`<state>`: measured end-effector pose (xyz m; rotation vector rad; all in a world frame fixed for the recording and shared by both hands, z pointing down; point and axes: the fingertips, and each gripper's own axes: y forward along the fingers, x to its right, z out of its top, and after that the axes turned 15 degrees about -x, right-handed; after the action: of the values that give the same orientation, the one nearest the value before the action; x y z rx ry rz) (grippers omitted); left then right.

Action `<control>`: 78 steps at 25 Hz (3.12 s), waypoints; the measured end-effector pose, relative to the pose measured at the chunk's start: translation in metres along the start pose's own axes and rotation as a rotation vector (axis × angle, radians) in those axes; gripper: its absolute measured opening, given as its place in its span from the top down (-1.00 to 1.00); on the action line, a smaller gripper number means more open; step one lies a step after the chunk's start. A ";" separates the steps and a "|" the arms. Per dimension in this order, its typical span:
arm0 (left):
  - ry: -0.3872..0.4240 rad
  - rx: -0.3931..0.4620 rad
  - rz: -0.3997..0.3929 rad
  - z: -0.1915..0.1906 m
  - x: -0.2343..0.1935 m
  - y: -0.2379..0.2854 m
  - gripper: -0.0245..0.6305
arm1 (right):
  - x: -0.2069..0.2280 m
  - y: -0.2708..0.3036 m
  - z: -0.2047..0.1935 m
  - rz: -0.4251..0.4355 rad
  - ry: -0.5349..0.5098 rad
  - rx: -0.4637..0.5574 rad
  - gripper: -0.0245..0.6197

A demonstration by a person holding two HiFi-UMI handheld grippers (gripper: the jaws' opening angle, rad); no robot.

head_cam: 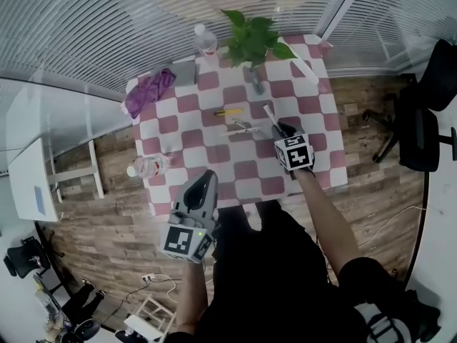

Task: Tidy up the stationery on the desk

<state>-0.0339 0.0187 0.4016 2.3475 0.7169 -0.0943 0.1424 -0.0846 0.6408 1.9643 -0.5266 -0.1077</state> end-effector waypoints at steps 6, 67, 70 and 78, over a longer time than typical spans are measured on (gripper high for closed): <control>0.049 0.024 -0.009 0.011 -0.005 -0.013 0.79 | -0.020 -0.019 0.002 -0.009 0.075 0.022 0.67; 0.171 -0.061 -0.341 -0.031 -0.119 -0.074 0.79 | -0.260 0.075 -0.025 -0.033 0.359 -0.077 0.67; 0.159 -0.073 -0.337 -0.032 -0.121 -0.074 0.79 | -0.261 0.075 -0.025 -0.041 0.346 -0.089 0.66; 0.174 -0.074 -0.322 -0.034 -0.121 -0.074 0.79 | -0.261 0.070 -0.027 -0.027 0.347 -0.070 0.61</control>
<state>-0.1785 0.0296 0.4149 2.1705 1.1603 -0.0033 -0.1060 0.0196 0.6738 1.8698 -0.2652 0.1929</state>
